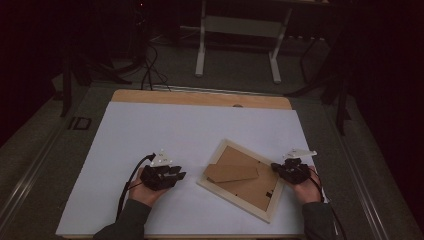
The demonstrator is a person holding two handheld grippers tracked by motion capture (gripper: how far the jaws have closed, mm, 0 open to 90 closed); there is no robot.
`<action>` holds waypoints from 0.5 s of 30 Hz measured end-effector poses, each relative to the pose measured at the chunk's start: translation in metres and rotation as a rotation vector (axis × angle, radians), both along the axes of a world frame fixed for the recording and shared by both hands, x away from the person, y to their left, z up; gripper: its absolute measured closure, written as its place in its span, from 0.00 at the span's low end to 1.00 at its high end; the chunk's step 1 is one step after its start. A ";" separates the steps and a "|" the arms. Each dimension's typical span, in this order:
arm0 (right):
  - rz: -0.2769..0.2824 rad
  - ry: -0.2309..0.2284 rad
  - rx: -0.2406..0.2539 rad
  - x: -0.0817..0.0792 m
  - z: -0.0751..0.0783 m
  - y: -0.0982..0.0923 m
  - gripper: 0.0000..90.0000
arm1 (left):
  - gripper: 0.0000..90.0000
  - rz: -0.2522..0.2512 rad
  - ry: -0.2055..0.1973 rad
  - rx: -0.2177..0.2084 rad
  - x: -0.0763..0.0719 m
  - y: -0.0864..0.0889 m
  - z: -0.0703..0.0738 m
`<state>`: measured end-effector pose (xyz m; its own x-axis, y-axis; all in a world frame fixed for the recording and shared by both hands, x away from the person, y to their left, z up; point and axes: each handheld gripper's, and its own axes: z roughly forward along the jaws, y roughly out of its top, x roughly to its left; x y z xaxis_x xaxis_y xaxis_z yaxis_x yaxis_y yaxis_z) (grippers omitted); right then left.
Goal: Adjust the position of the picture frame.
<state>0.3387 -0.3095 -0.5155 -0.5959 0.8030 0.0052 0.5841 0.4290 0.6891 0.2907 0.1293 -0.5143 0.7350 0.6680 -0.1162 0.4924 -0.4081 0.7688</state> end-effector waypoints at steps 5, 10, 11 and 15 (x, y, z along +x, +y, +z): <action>0.008 -0.010 -0.010 0.003 0.000 0.006 1.00 | 0.85 -0.032 0.009 0.021 0.001 -0.006 -0.004; -0.005 -0.024 -0.025 0.006 -0.001 0.009 1.00 | 0.87 -0.062 0.022 0.026 0.001 -0.012 -0.007; -0.005 -0.024 -0.025 0.006 -0.001 0.009 1.00 | 0.87 -0.069 0.023 0.029 0.001 -0.012 -0.007; -0.021 -0.036 -0.027 0.011 -0.001 0.010 1.00 | 0.89 -0.098 0.034 0.031 0.001 -0.018 -0.010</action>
<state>0.3501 -0.2998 -0.5169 -0.5787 0.8147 -0.0373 0.5682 0.4356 0.6981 0.2913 0.1112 -0.5242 0.7928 0.5971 -0.1224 0.4745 -0.4785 0.7389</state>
